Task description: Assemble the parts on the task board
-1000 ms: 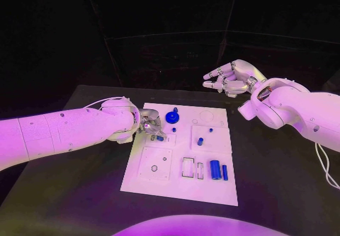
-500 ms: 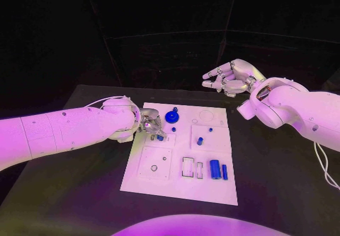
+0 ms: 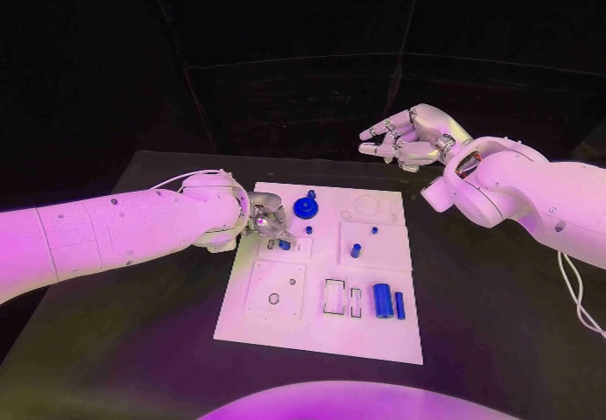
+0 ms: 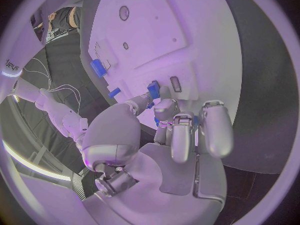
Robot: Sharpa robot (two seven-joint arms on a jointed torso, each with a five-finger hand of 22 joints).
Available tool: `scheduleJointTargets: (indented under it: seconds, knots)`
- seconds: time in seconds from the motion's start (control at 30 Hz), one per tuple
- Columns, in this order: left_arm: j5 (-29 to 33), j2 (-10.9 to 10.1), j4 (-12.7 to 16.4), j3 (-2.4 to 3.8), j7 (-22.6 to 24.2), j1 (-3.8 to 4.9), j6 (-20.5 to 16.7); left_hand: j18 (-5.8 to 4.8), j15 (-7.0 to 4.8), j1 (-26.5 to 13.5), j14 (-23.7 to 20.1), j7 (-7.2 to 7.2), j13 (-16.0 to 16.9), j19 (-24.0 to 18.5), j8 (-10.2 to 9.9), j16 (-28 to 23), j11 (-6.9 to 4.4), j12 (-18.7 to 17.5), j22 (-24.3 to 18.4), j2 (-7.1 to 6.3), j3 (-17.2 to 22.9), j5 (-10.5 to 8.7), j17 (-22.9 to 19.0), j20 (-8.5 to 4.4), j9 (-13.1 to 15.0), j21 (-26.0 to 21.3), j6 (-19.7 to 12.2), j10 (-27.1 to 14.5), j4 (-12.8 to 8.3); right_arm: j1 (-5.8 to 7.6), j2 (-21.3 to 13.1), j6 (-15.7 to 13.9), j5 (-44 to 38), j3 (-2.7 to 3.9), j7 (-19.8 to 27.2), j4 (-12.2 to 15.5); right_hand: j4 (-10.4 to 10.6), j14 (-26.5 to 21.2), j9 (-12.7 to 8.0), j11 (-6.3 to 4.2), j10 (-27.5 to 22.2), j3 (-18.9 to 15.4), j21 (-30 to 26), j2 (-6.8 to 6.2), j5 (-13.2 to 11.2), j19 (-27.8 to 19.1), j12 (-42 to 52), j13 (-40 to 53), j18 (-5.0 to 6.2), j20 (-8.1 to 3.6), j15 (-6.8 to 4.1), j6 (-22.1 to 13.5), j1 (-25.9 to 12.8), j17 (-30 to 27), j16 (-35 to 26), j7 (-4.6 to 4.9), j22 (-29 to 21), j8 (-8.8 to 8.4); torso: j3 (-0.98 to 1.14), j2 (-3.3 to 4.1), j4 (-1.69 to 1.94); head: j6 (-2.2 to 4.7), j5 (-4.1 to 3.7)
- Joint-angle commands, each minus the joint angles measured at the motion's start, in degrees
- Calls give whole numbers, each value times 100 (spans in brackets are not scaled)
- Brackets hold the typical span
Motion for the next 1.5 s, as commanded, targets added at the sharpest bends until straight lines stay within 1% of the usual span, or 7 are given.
scheduleJointTargets:
  seconds: [0.03, 0.53, 0.93, 1.23, 1.33, 1.4, 1.5]
  knots:
    - [10, 14, 3, -8, -2, -4, 179, -46, -41, -73, 605, 6, 14, 65, 27, 19, 2, 35, 14, 1, -62, -40, 1510, -16, 9, 43, 53, 49, 4, 10, 8, 27, -7, 5, 65, 1, -6, 98, 7, 1, -32, -32, -29, 25, 23, -43, -32, -14, 92, -12, 15, -33, -17, -9, -24, -13, -10, 25, -3, 3, 3, -3, -5]
    - [32, 28, 21, -7, 7, -4, 81, -63, -61, -258, 605, -19, 105, 97, 75, 19, -20, 124, 112, 9, -449, -41, 1510, -37, 64, 100, 118, 111, 218, 10, 12, 29, -7, 5, 72, -1, -1, 97, 7, 2, -50, -38, -34, 26, 24, -47, -65, -45, 94, -12, 15, -34, -22, -11, -28, -12, -18, 25, -4, 0, 5, 0, -17]
    - [42, 52, -28, -7, 11, -5, 39, -71, -64, -508, 605, -24, 131, 111, 77, 19, -24, 158, 165, 77, -878, -50, 1510, -43, 94, 126, 144, 132, 517, 10, 25, 31, 1, 5, 75, -20, 21, 95, 6, 5, -64, -65, -46, 36, 27, -54, -90, -73, 96, -10, 17, -38, -50, -16, -39, -10, -34, 24, -6, 0, 3, 7, -33]
    - [96, 27, -12, -5, 18, -5, -25, -74, -76, -756, 605, -41, 135, 116, 68, 19, -39, 171, 198, -21, -1599, -50, 1510, -55, 124, 135, 152, 132, 878, 10, 29, 36, 4, 5, 77, -32, 35, 92, 6, 6, -70, -78, -55, 43, 27, -61, -103, -89, 98, -9, 19, -40, -65, -33, -55, -8, -49, 23, -10, 1, 7, 11, -39]
    - [115, -8, 9, -3, 20, -4, -63, -75, -79, -787, 605, -42, 125, 117, 64, 19, -40, 166, 203, -24, -1821, -73, 1510, -57, 132, 135, 150, 126, 994, 10, 31, 39, 6, 5, 79, -37, 43, 90, 6, 7, -74, -86, -61, 46, 27, -66, -111, -99, 100, -8, 19, -41, -75, -41, -63, -8, -61, 23, -9, -2, 7, 7, -41]
    - [138, -43, 31, -2, 22, -3, -90, -73, -77, -757, 605, -41, 113, 114, 58, 19, -36, 160, 196, 0, -1993, -169, 1510, -58, 139, 126, 143, 117, 1078, 10, 32, 40, 10, 5, 81, -41, 43, 90, 6, 7, -74, -86, -61, 46, 27, -66, -111, -99, 100, -8, 19, -41, -75, -41, -63, -8, -61, 23, -8, -5, 5, 11, -40]
    - [180, -108, 86, 5, 27, 9, -133, -69, -76, -723, 605, -37, 88, 108, 52, 19, -34, 144, 180, 16, -2083, -207, 1510, -56, 142, 112, 133, 102, 1115, 10, 35, 41, 14, 5, 84, -47, 43, 90, 6, 7, -74, -86, -61, 46, 27, -66, -111, -99, 100, -8, 19, -41, -75, -41, -63, -8, -61, 23, -7, -3, 3, 15, -45]
